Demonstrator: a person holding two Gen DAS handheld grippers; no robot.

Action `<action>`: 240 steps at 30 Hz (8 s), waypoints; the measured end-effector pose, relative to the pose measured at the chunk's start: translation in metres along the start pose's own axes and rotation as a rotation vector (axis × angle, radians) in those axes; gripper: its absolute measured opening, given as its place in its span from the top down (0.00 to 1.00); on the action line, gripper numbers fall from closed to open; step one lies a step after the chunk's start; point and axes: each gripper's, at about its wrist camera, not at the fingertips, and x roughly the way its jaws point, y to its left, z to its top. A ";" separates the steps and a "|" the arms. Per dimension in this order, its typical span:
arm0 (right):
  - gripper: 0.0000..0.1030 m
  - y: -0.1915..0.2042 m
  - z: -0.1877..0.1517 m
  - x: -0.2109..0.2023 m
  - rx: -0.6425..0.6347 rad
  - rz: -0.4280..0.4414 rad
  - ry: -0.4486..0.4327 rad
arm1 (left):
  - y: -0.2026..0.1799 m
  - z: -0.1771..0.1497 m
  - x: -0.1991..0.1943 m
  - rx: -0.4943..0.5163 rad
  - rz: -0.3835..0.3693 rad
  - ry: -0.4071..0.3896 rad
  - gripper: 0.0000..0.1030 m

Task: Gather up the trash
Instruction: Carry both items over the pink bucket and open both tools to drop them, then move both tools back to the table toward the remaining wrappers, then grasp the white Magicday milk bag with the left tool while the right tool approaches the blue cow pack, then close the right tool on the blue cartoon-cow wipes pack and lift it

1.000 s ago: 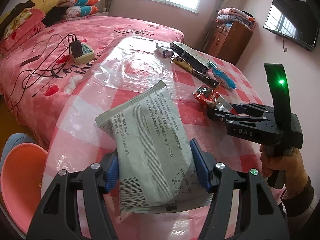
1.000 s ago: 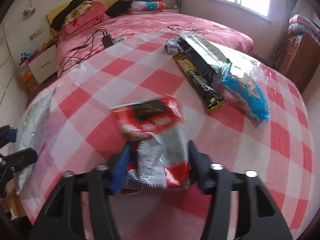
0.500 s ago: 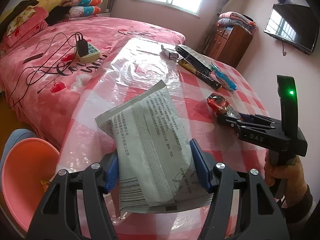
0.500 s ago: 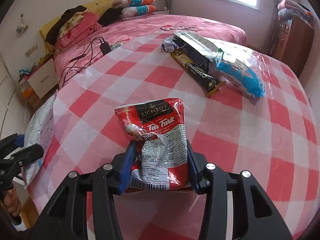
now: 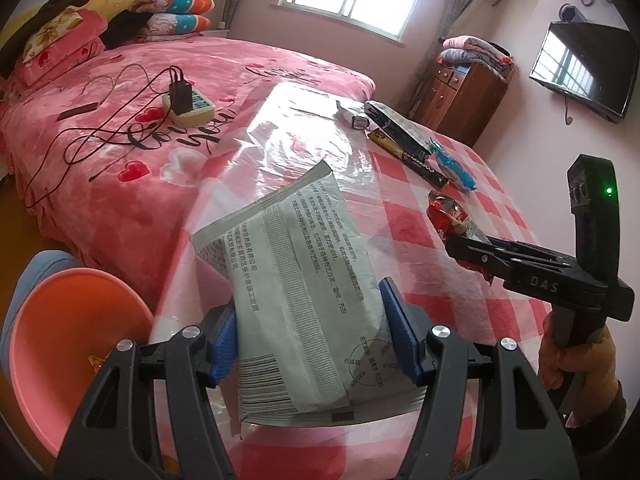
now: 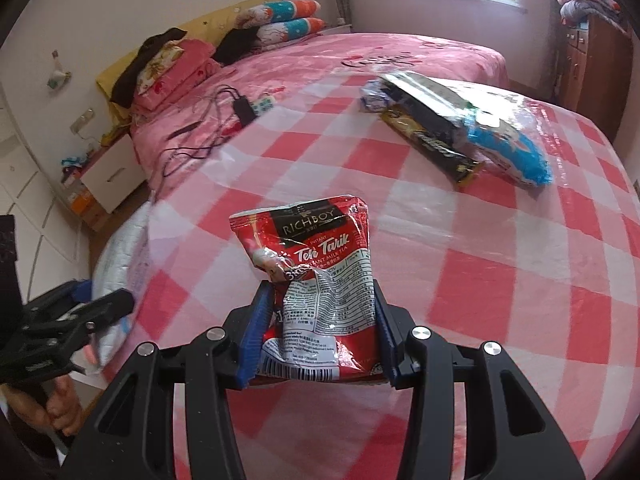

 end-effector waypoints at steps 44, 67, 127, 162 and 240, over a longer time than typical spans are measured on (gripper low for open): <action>0.19 0.221 0.002 0.060 -0.260 0.414 0.144 | 0.217 -0.064 -0.065 -0.399 0.418 0.007 0.22; 0.13 0.099 -0.017 0.027 0.014 0.275 0.024 | 0.128 -0.037 -0.038 -0.225 0.270 0.035 0.22; 0.13 -0.139 0.167 0.094 -0.118 -0.036 0.049 | -0.015 0.109 0.103 0.011 0.198 0.060 0.22; 0.40 -0.089 0.029 -0.005 -0.246 0.166 0.072 | -0.098 0.245 0.276 0.177 0.139 0.149 0.22; 0.54 -0.134 -0.028 -0.044 0.109 -0.144 -0.089 | -0.141 0.045 0.128 0.220 -0.125 0.113 0.42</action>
